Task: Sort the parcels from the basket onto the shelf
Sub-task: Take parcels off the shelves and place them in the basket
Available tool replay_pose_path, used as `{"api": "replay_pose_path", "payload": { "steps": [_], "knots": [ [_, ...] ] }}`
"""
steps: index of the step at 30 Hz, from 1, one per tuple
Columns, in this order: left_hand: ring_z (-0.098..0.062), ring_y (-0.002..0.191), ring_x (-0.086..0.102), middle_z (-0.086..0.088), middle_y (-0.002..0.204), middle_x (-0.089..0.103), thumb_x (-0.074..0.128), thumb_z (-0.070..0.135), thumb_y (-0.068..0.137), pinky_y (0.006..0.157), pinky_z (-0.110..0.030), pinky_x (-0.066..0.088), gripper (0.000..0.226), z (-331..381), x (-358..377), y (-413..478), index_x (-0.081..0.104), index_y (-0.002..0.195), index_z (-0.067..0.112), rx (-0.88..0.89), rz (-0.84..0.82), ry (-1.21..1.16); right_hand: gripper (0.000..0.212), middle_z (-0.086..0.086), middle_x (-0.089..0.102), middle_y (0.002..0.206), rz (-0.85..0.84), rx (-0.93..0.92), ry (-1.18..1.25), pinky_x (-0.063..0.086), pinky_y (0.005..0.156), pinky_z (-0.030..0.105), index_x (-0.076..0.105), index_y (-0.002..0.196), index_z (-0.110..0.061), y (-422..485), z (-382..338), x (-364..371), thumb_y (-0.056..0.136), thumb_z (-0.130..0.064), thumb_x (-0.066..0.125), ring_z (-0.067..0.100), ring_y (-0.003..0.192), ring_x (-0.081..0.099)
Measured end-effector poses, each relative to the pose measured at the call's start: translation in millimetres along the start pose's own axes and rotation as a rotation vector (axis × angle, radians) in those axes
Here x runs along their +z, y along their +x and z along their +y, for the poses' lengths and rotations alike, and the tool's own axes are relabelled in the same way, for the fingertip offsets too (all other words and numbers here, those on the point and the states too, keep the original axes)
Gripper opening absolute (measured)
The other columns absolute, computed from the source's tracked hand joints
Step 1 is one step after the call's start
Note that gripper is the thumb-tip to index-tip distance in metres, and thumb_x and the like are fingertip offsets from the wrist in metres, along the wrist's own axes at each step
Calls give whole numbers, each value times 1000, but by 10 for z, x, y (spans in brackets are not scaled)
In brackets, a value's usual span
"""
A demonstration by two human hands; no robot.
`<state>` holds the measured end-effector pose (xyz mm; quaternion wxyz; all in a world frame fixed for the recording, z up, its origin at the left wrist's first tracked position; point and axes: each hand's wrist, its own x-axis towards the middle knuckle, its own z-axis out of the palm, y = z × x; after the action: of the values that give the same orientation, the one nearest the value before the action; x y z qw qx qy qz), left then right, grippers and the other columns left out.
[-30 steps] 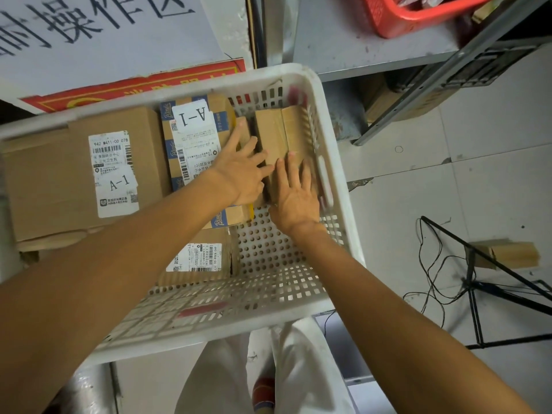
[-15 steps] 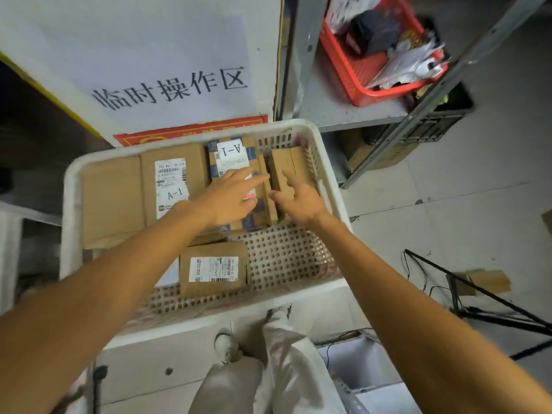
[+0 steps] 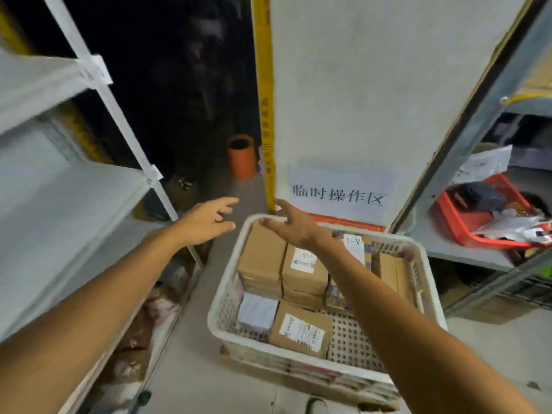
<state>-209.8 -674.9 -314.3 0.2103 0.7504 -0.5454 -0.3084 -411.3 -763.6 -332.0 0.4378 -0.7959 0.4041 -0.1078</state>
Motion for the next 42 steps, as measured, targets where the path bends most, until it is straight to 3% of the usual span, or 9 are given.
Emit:
{"api": "replay_pose_path", "payload": {
  "steps": [6, 9, 13, 17, 22, 27, 31, 36, 42],
  "knots": [
    [-24, 125, 52, -2, 141, 49, 58, 23, 94, 103, -37, 42, 56, -304, -916, -927, 35, 144, 29, -165, 214, 134, 64, 11, 44, 144, -171, -295, -108, 39, 105, 36, 41, 144, -17, 334, -1093, 250, 91, -49, 58, 29, 131, 45],
    [-20, 115, 57, -3, 132, 56, 59, 22, 93, 101, -33, 42, 49, -388, -1259, -1491, 41, 139, 30, -264, 357, 126, 62, 7, 46, 143, -247, -455, -88, 37, 100, 30, 42, 143, -19, 369, -1582, 401, 90, -46, 61, 25, 129, 46],
    [-14, 99, 61, -5, 118, 65, 64, 18, 90, 86, -21, 41, 39, -463, -1443, -2283, 55, 127, 25, -374, 582, 188, 69, 4, 38, 149, -420, -616, -79, 37, 105, 34, 35, 147, -23, 270, -2148, 757, 88, -48, 62, 24, 132, 42],
    [-15, 98, 59, -4, 120, 64, 62, 16, 91, 86, -24, 40, 36, -444, -1451, -3077, 58, 126, 20, -523, 683, 238, 66, 2, 39, 150, -541, -758, -47, 39, 104, 34, 37, 146, -23, 54, -2632, 1184, 89, -47, 61, 23, 133, 43],
    [-20, 111, 58, -3, 127, 59, 58, 17, 93, 95, -29, 42, 37, -318, -1400, -4156, 56, 130, 17, -757, 778, 267, 62, 1, 42, 149, -684, -940, -64, 39, 101, 31, 42, 143, -22, -460, -3279, 1773, 89, -48, 61, 23, 130, 46],
    [-21, 110, 57, -5, 127, 58, 57, 18, 94, 90, -25, 42, 37, -273, -1293, -4994, 55, 131, 17, -961, 960, 221, 63, 9, 39, 150, -799, -1091, -133, 36, 102, 31, 38, 145, -19, -1202, -3825, 2432, 91, -45, 59, 26, 134, 42],
    [-28, 109, 58, -13, 124, 59, 58, 10, 92, 101, -41, 43, 33, -250, -1174, -5637, 59, 125, 10, -1029, 1021, 180, 61, 10, 40, 150, -899, -1213, -121, 35, 105, 32, 40, 144, -19, -1785, -4235, 2859, 91, -44, 59, 26, 134, 41],
    [-20, 110, 58, -3, 124, 61, 57, 12, 93, 93, -19, 40, 36, -278, -1221, -6480, 58, 128, 14, -1145, 1071, 307, 58, 9, 45, 146, -939, -1361, -83, 36, 104, 30, 45, 141, -18, -2387, -4846, 3382, 90, -40, 62, 24, 132, 44],
    [-16, 111, 59, -2, 128, 60, 56, 21, 94, 91, -30, 52, 35, -543, -1384, -7456, 55, 129, 25, -1214, 1210, 307, 56, 11, 43, 146, -938, -1497, -113, 38, 102, 34, 42, 141, -21, -3037, -5421, 4085, 92, -40, 59, 29, 128, 46]
  ]
}}
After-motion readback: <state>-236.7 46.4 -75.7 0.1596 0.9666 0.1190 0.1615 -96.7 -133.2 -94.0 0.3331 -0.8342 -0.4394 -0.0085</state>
